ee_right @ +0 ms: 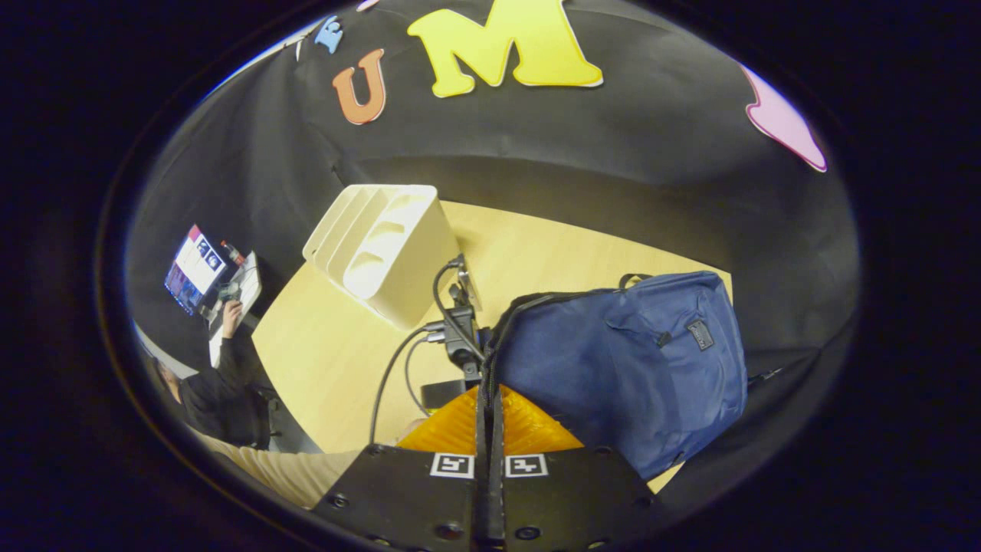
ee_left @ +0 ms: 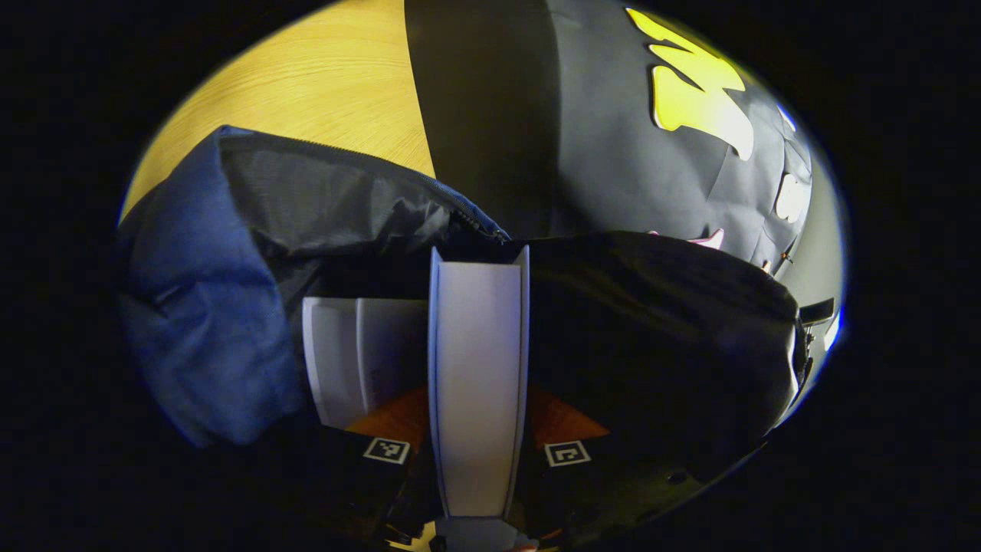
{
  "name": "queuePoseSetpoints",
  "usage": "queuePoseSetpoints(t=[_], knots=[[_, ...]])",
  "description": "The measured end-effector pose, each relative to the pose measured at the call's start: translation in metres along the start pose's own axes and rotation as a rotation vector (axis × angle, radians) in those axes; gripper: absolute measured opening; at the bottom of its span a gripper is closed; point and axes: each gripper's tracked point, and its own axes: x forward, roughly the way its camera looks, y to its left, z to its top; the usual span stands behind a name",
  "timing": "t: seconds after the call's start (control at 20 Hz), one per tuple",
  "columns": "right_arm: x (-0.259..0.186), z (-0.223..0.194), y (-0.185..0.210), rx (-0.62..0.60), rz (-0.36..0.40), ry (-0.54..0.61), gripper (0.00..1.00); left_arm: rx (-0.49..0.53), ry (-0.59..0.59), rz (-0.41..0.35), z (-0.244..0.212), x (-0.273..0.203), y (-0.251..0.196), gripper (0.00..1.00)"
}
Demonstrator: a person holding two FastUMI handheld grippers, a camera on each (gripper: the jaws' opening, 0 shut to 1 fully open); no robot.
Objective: Open the schoolbag, grab two books from the bookshelf and put them into the schoolbag.
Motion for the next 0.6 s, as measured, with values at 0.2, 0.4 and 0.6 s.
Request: queuePoseSetpoints(t=[0.2, 0.4, 0.6], knots=[[0.002, -0.005, 0.000, 0.031, -0.005, -0.001, 0.00, -0.020, 0.026, 0.049, 0.002, -0.012, 0.004, 0.60], [0.000, -0.002, -0.002, 0.038, -0.037, -0.012, 0.00, 0.009, 0.047, 0.125, 0.000, -0.020, 0.009, 0.71], [0.003, -0.007, -0.010, 0.071, -0.069, -0.002, 0.00, 0.069, 0.042, 0.245, 0.006, -0.060, 0.019, 0.82]])
